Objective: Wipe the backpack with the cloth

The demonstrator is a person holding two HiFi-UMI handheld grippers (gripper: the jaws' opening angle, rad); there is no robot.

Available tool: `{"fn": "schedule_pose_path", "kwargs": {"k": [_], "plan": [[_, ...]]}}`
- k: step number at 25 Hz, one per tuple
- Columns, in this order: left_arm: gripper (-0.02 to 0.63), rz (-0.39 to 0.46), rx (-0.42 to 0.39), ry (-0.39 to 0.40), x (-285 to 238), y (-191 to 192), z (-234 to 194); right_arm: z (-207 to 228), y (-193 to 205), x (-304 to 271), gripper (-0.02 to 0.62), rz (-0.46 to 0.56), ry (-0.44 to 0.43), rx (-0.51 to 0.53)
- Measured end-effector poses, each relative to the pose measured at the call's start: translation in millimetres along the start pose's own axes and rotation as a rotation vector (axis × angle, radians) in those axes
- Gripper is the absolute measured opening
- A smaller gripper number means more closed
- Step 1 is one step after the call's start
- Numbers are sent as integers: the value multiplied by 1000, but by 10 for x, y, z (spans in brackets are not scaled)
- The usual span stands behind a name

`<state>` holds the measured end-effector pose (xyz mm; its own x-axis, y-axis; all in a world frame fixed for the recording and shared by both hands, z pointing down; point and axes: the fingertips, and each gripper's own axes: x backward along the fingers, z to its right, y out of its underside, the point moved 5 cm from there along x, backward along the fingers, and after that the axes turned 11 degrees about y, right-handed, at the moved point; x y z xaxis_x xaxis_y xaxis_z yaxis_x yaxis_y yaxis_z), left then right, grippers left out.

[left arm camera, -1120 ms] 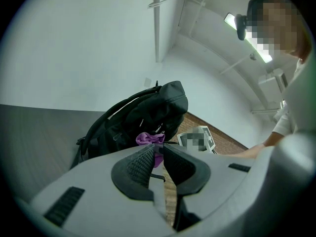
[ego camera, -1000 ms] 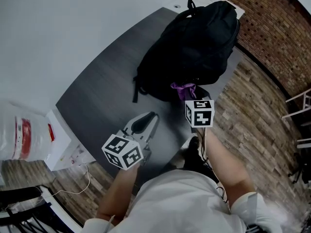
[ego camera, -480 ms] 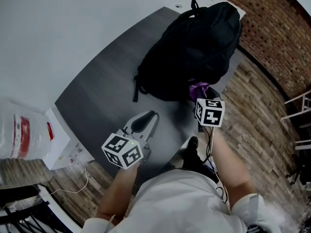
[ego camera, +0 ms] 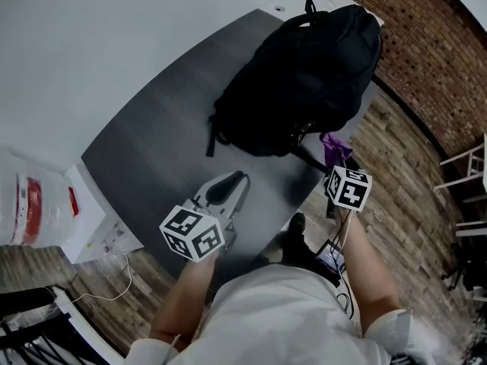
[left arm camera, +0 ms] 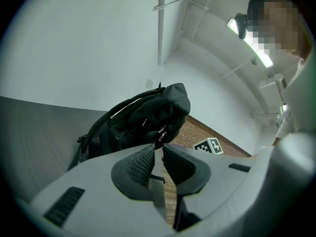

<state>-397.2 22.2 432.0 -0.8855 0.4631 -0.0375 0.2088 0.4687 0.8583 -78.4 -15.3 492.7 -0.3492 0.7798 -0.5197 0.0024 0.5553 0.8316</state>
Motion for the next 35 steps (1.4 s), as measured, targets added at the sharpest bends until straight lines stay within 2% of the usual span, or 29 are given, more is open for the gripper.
{"fn": "schedule_pose_path", "kwargs": {"k": [5,9,13,19,24,28,32,35], "plan": [[57,10,11,-9,49,7,-62,42,139,131,78,-16,-15,-15],[57,18,21,-19,111,13,-119,-195,177,256,78,-13,-76,9],[57,16,29,-24,181,24,-157,-649,229,396,77,-17,-184,62],[57,26,33,-47,313,-13,-253,-1543,301,552,77,-19,-371,197],[57,33,45,-78,435,-7,-350,-2187,115,583,77,23,-479,269],[57,35,51,-96,510,9,-385,-2595,-152,492,78,95,-504,284],[57,27,55,-107,544,31,-392,-2821,-389,346,78,89,-491,231],[57,15,57,-109,543,55,-388,-2818,-485,188,78,81,-458,190]]}}
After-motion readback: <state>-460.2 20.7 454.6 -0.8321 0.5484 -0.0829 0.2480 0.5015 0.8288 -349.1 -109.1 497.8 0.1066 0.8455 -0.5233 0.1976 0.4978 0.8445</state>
